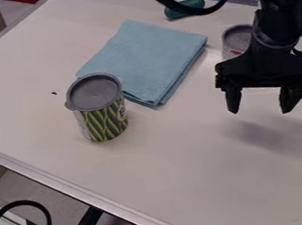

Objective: Move the blue cloth to the right lower corner of the table

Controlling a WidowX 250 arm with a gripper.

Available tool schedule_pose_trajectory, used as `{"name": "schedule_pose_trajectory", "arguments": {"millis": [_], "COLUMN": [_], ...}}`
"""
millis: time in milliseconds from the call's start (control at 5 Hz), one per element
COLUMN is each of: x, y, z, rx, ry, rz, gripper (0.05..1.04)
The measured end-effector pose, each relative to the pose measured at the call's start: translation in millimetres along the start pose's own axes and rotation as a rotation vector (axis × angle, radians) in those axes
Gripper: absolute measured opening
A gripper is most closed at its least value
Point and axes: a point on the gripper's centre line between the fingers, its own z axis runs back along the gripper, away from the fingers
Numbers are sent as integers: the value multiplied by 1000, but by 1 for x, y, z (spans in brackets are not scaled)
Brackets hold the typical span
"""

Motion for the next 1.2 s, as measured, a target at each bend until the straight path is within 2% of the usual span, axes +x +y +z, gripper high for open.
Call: {"name": "schedule_pose_trajectory", "arguments": {"millis": [200, 400, 600, 800, 1000, 1200], "x": [-5, 10, 28, 48, 77, 94], "y": [5, 27, 48, 70, 96, 114], "z": [-9, -10, 1, 7, 14, 13], "rx": [30, 89, 129, 141, 156, 160], "ry": [24, 12, -37, -56, -116, -154], "rz": [-5, 11, 45, 145, 334, 482], "gripper": [998, 998, 998, 998, 953, 672]}}
